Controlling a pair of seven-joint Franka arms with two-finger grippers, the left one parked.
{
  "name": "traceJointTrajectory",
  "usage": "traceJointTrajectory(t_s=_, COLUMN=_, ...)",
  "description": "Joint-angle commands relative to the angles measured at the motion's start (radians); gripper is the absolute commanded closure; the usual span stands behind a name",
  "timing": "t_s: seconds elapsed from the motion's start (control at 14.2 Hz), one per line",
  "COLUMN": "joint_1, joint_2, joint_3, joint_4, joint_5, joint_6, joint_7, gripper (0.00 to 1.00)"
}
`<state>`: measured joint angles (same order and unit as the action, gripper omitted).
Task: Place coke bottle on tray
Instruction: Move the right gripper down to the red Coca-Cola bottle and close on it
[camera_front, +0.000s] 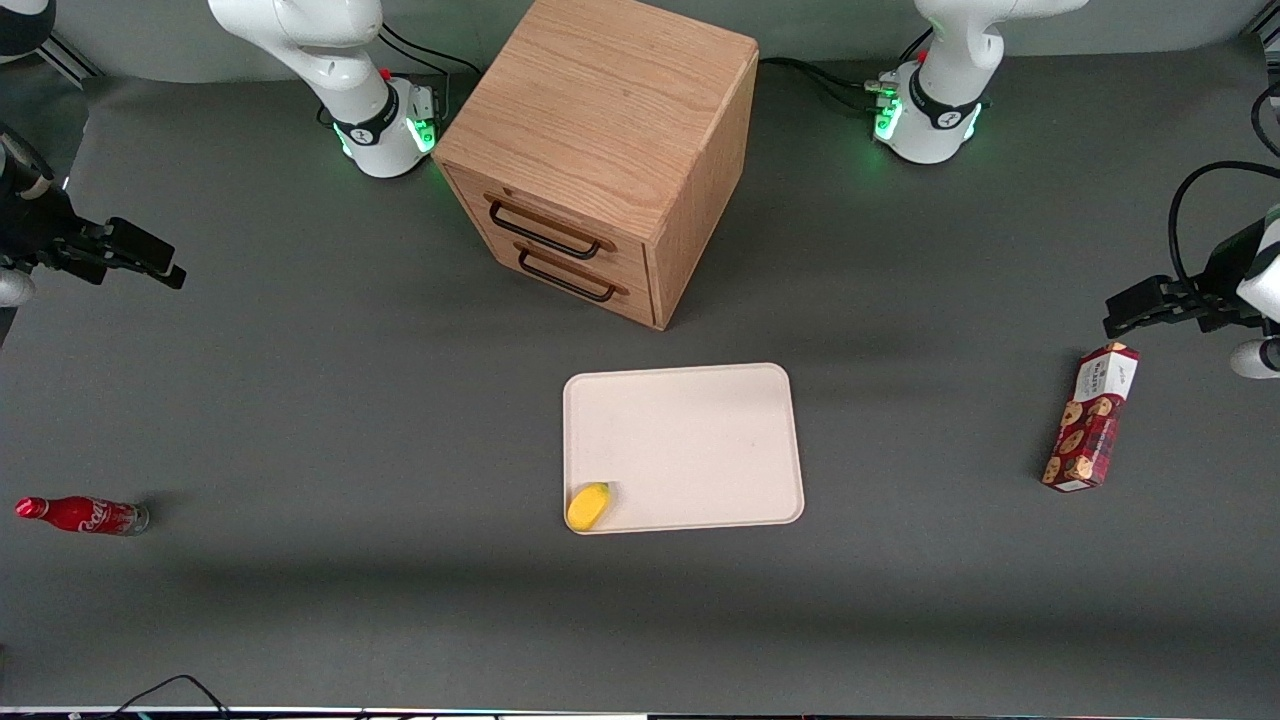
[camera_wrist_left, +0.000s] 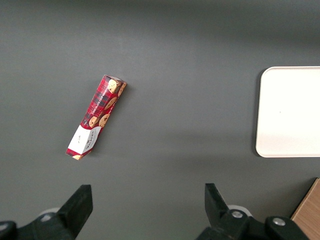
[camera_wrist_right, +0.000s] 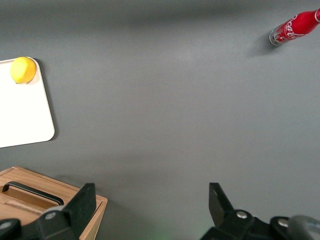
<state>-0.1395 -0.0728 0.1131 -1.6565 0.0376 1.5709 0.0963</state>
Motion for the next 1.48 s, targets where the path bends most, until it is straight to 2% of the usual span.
traceJointTrajectory(t_s=0.0, joint_1=0.015, joint_2=-0.004, joint_3=-0.015, joint_4=-0.02, joint_5=0.021, joint_6=0.018, joint_7=0.016, gripper=0.0)
traceJointTrajectory(t_s=0.35, joint_1=-0.017, joint_2=0.045, joint_3=-0.01, joint_4=0.004, joint_5=0.004, joint_6=0.018, joint_7=-0.006, gripper=0.0)
traceJointTrajectory(t_s=0.49, joint_1=-0.038, joint_2=0.128, joint_3=-0.007, joint_4=0.067, joint_5=-0.054, joint_6=0.017, joint_7=-0.036, gripper=0.0)
traceJointTrajectory(t_s=0.63, joint_1=-0.095, joint_2=0.236, joint_3=-0.007, joint_4=0.17, joint_5=-0.073, joint_6=0.017, joint_7=-0.093, gripper=0.0)
traceJointTrajectory(t_s=0.7, joint_1=-0.129, joint_2=0.289, joint_3=-0.009, joint_4=0.219, joint_5=-0.077, joint_6=0.017, joint_7=-0.162, gripper=0.0)
traceJointTrajectory(t_s=0.85, joint_1=-0.207, joint_2=0.387, joint_3=-0.009, joint_4=0.317, joint_5=-0.126, joint_6=0.017, joint_7=-0.317, gripper=0.0)
traceJointTrajectory(t_s=1.13, joint_1=-0.295, joint_2=0.606, joint_3=0.002, joint_4=0.529, joint_5=-0.127, joint_6=0.027, joint_7=-0.407, gripper=0.0)
traceJointTrajectory(t_s=1.41, joint_1=-0.347, joint_2=0.741, joint_3=0.0, joint_4=0.538, joint_5=-0.13, joint_6=0.21, joint_7=-0.487, gripper=0.0)
